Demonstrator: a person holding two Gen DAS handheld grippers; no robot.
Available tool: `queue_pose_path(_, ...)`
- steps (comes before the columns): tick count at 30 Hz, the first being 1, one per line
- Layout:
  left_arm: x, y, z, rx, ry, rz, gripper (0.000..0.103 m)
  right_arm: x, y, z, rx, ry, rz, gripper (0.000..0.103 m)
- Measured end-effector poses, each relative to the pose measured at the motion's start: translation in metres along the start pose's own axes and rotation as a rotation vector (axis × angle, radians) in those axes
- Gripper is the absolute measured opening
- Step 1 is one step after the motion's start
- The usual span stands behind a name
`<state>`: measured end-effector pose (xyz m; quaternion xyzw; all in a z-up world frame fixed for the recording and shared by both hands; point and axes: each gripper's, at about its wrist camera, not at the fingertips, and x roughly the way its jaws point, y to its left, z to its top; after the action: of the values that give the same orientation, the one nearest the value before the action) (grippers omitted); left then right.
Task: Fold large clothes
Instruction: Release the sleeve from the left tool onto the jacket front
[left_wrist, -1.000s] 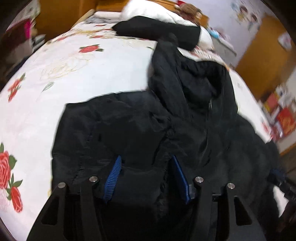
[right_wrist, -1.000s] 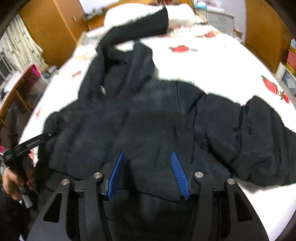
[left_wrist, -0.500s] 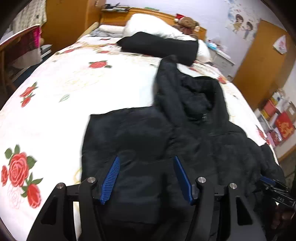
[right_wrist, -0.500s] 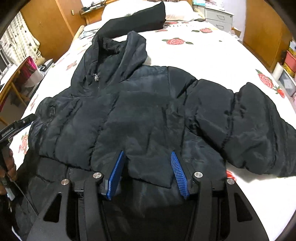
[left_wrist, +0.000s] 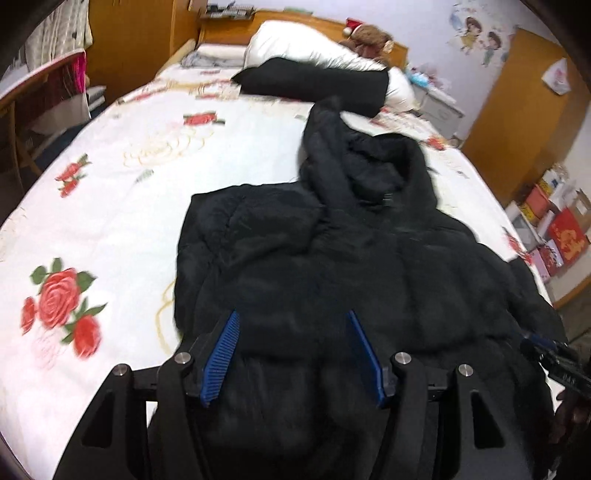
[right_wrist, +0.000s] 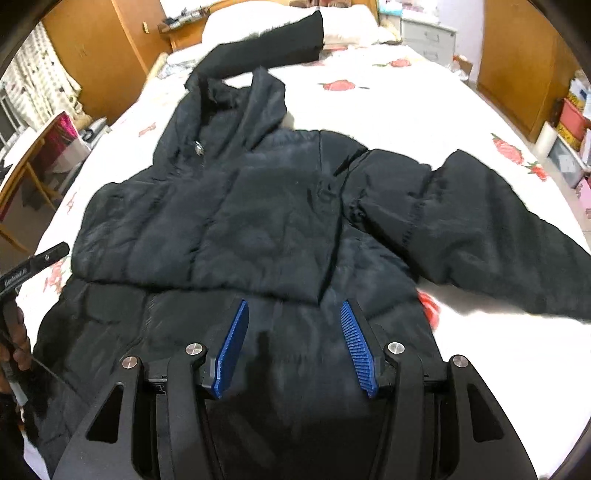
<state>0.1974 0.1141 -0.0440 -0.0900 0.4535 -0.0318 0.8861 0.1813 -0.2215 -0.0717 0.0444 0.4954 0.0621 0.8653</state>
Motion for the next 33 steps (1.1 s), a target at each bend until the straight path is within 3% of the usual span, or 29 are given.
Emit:
queue_pose_path(7,-0.080,-0.018,-0.047,0.001,-0.055,-0.014,0.062,-0.079,0.004,-0.046,-0.004,-0.094,0.006,0.053)
queue_pose_path(15,-0.132,-0.050,-0.089,0.041,-0.086,-0.036,0.062,-0.133,-0.006,-0.086,0.040,-0.149,0.007,0.053)
queue_pose_path(26,-0.148,-0.083,-0.102,0.065,-0.084,-0.073,0.062,-0.163,-0.038,-0.105,0.142,-0.189,-0.003,0.054)
queue_pose_path(33,-0.143,-0.095,-0.099,0.080,-0.078,-0.068,0.062,-0.160,-0.063,-0.105,0.208,-0.174,-0.012,0.055)
